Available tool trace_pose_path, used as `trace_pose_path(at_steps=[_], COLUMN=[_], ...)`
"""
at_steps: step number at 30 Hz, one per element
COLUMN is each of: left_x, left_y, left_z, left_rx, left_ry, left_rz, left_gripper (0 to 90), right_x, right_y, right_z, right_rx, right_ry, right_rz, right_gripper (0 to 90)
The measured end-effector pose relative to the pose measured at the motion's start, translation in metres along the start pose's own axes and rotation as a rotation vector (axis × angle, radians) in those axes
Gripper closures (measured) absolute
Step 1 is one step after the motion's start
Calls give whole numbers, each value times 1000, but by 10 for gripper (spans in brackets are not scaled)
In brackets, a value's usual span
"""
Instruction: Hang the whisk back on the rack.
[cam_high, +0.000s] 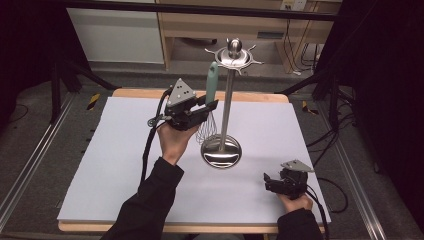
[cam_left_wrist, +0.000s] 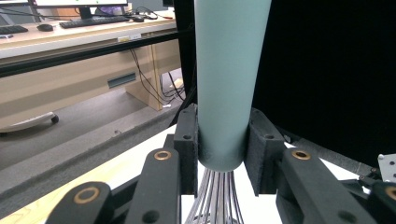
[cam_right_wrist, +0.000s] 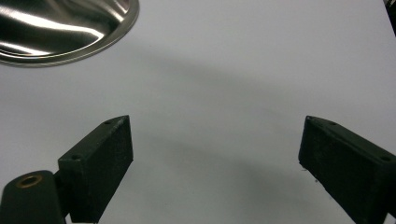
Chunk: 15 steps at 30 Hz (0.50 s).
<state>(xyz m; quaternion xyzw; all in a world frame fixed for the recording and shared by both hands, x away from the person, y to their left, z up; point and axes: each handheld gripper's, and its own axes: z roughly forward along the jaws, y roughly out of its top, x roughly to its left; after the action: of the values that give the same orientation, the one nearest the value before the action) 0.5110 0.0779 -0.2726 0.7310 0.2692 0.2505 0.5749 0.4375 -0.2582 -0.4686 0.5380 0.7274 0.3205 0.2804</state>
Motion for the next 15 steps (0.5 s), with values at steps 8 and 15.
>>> trace_pose_path(at_steps=[8, 15], left_x=[2, -1], left_y=[1, 0], left_z=[-2, -10], left_rx=[-13, -15], left_ry=[32, 63], left_rz=[39, 52], left_gripper=[617, 519], right_x=[0, 1], right_y=[0, -1], right_z=[0, -1], right_rx=[0, 2], right_ry=[-1, 1], right_rz=[-1, 9], right_gripper=[104, 104])
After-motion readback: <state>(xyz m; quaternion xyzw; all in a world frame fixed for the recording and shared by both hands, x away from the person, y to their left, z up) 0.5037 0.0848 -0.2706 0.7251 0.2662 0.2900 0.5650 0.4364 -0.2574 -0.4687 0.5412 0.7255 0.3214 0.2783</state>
